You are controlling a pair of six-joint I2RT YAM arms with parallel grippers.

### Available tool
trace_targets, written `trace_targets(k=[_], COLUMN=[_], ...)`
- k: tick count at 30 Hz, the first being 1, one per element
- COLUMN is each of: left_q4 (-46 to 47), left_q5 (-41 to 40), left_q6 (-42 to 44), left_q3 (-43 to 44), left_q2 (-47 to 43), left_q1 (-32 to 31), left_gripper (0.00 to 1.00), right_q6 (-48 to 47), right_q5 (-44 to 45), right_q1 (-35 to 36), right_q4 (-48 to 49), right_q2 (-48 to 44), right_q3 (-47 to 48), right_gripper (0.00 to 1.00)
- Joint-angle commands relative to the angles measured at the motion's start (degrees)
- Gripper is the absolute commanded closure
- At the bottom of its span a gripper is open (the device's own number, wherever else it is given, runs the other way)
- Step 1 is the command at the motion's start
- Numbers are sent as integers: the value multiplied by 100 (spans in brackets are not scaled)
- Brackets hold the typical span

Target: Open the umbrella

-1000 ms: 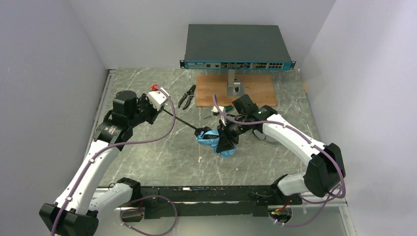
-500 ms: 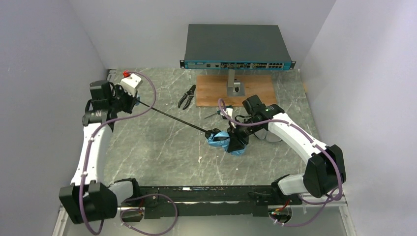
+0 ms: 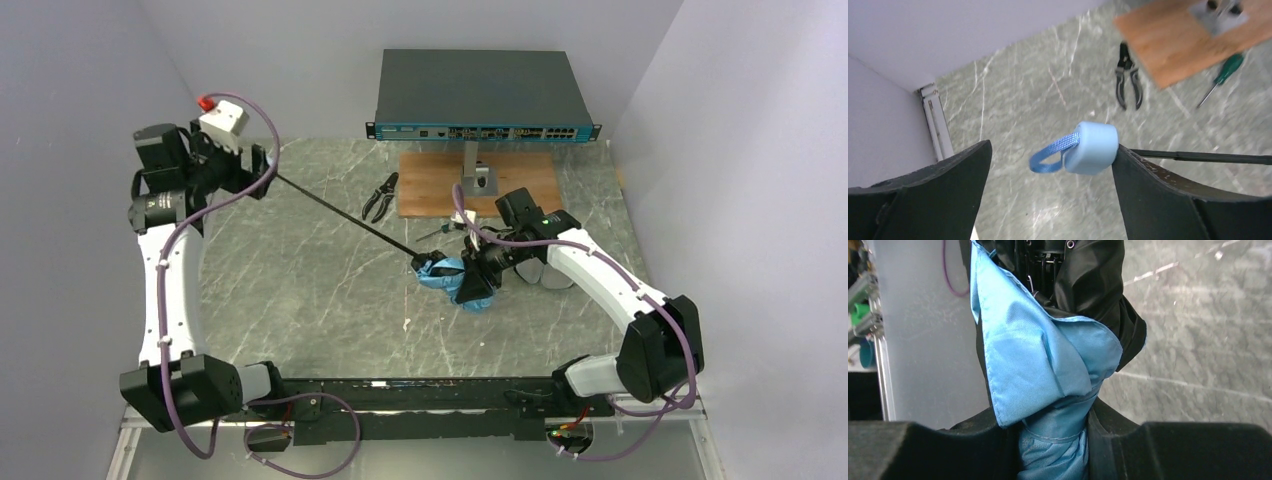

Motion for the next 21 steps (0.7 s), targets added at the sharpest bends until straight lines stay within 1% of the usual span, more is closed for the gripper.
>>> trace_targets(k=[1, 2, 6, 9, 13, 15, 18, 20, 21], left_q4=[288, 399, 860, 944, 1206, 1747, 2975, 3830, 4017], left_q5=[834, 1058, 1621, 2032, 3103, 3207, 3143, 3038, 3010], left_q6=[-1482, -1697, -2524, -2701, -3068, -3675, -5064, -5953, -6179], left_q3=[622, 530, -3, -461, -1335, -1873, -2575, -2832, -2896], left_q2=[-313, -470, -1106, -1481, -1878, -2176, -2496, -2590, -2614], left_q1=[224, 286, 616, 751, 738, 667, 540, 356, 221], left_gripper=[4, 1, 0, 0, 0, 0, 0, 0, 0], right_q6=[1233, 1413, 2122, 2479, 2974, 3239, 3687, 3897, 3997], right_q5=[-580, -670, -915, -1001, -1221, -1218, -1181, -1177, -1182], right_q1=[-33, -30, -29, -28, 33, 189, 692, 968, 1074], right_q4=[1071, 1297, 2011, 2316, 2933, 3403, 4098, 4380, 4484], right_q2=[-315, -350, -354, -233, -172, -106, 137, 372, 484], right_q3=[134, 125, 137, 194, 250, 333, 573, 933, 1077], right_gripper=[100, 100, 100, 100, 100, 100, 100, 100, 100])
